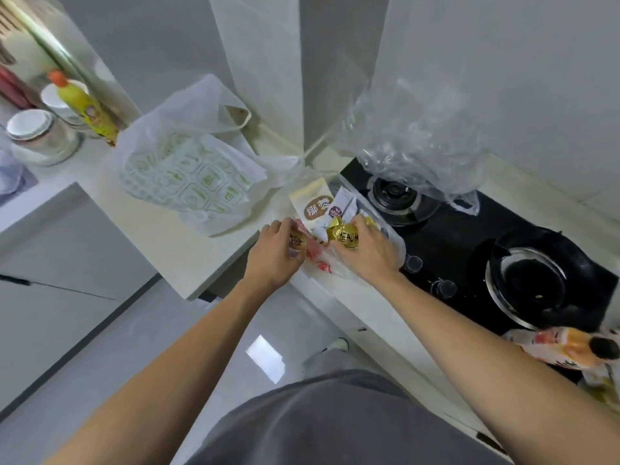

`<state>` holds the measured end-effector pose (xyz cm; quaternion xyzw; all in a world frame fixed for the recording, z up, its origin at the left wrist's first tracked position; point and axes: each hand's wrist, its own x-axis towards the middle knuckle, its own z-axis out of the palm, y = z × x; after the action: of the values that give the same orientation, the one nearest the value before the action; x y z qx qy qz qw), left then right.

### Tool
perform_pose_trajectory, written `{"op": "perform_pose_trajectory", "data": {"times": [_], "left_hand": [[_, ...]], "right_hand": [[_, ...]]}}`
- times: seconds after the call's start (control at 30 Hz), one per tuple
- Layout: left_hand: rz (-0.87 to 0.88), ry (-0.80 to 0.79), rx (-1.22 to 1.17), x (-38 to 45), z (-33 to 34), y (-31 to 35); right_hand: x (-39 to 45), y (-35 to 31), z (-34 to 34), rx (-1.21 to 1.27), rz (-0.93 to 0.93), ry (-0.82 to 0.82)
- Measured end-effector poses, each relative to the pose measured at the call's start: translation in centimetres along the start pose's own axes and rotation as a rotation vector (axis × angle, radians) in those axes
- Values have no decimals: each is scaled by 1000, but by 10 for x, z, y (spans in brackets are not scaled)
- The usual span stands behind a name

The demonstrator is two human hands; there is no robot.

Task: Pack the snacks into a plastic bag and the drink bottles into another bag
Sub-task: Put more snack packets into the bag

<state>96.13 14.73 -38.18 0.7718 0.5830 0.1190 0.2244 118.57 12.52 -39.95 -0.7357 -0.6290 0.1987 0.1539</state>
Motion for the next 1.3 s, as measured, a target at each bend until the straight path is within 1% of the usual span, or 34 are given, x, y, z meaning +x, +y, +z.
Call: {"op": "perform_pose_trajectory", "data": {"times": [0.2, 0.27, 0.37, 0.43, 0.57, 0.77, 0.87, 0.97, 1.1, 1.23, 1.3], "left_hand": [[-4, -114, 23, 86, 5, 5], [19, -158, 32, 109, 11, 7], [95, -198, 20, 142, 21, 10], [151, -236, 4, 162, 29, 12], [305, -327, 27, 191, 42, 8], [491, -288, 140, 202, 32, -9], [565, -274, 154, 203, 24, -11], [647, -283, 154, 204, 19, -5], [777, -286, 134, 192, 17, 25], [913, -321, 152, 165, 27, 73], [977, -333, 147, 146, 38, 98]], "right_hand": [[50, -2, 0, -90, 171, -67], [58, -1, 5, -109, 244, -64], [68, 2, 14, -118, 327, -4], [72, 4, 19, -121, 392, 7], [72, -2, 20, -107, 490, 39], [65, -19, 20, -152, 604, 118], [60, -28, 15, -198, 649, 196], [49, -35, 9, -203, 677, 240], [20, -32, -4, -207, 745, 295], [-28, -16, -19, -203, 836, 375], [-59, -4, -25, -176, 904, 390]]}}
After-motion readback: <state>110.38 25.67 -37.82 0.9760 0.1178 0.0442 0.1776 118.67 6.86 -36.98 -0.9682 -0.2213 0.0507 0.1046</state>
